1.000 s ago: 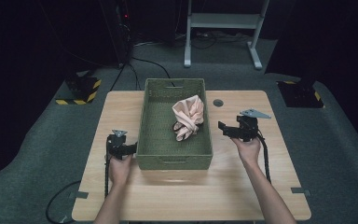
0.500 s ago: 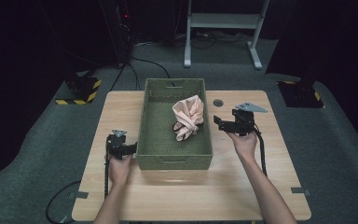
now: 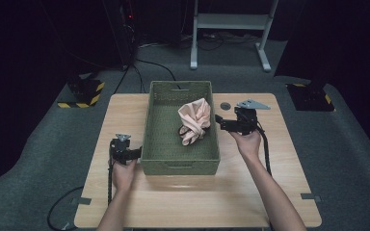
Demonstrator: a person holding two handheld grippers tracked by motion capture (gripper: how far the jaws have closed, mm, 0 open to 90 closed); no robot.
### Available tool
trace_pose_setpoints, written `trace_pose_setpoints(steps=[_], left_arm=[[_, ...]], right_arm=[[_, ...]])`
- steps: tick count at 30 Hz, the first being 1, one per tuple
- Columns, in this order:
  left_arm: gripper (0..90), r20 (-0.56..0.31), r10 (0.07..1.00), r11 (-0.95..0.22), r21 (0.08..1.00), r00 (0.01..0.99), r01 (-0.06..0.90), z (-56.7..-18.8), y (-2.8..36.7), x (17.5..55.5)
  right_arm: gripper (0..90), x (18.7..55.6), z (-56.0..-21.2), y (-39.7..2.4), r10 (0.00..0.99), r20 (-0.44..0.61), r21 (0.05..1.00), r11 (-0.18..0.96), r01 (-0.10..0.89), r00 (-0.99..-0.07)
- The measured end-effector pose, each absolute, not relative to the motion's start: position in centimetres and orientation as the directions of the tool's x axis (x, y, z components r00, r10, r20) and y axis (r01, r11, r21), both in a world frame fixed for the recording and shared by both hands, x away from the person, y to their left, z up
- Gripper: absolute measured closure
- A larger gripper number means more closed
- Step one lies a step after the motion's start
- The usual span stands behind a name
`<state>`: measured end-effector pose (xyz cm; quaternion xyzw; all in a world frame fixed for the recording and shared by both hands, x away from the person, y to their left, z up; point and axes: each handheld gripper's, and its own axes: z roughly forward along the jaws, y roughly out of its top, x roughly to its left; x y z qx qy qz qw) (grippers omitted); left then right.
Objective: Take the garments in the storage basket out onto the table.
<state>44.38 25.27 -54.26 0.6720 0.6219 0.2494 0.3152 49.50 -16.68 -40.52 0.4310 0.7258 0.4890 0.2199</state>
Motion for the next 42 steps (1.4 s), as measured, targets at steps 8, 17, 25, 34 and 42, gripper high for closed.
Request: trace_pose_setpoints(steps=[8, 17, 25, 34, 42], left_arm=[[11.5, -0.052, 0.993, -0.032, 0.733, 0.103, 0.680, -54.3, 25.2, 44.4], [11.5, -0.053, 0.993, -0.032, 0.733, 0.103, 0.680, -54.3, 25.2, 44.4], [11.4, -0.056, 0.993, -0.030, 0.733, 0.104, 0.679, -54.3, 25.3, 44.4], [11.4, -0.063, 0.992, -0.027, 0.735, 0.107, 0.677, -54.3, 25.3, 44.4], [11.4, -0.061, 0.992, -0.028, 0.735, 0.107, 0.678, -54.3, 25.3, 44.4]], right_arm=[[11.1, 49.8, -39.5, -15.4, 0.829, 0.106, 0.905, 0.149, 0.398, -0.549], [11.2, 50.4, -39.1, -13.9, 0.821, 0.109, 0.900, 0.157, 0.406, -0.560], [12.1, 50.7, -38.7, -12.3, 0.815, 0.100, 0.894, 0.178, 0.411, -0.571], [12.3, 51.3, -38.8, -10.5, 0.814, 0.095, 0.890, 0.189, 0.416, -0.573], [12.1, 51.8, -38.9, -9.3, 0.816, 0.086, 0.883, 0.203, 0.423, -0.572]])
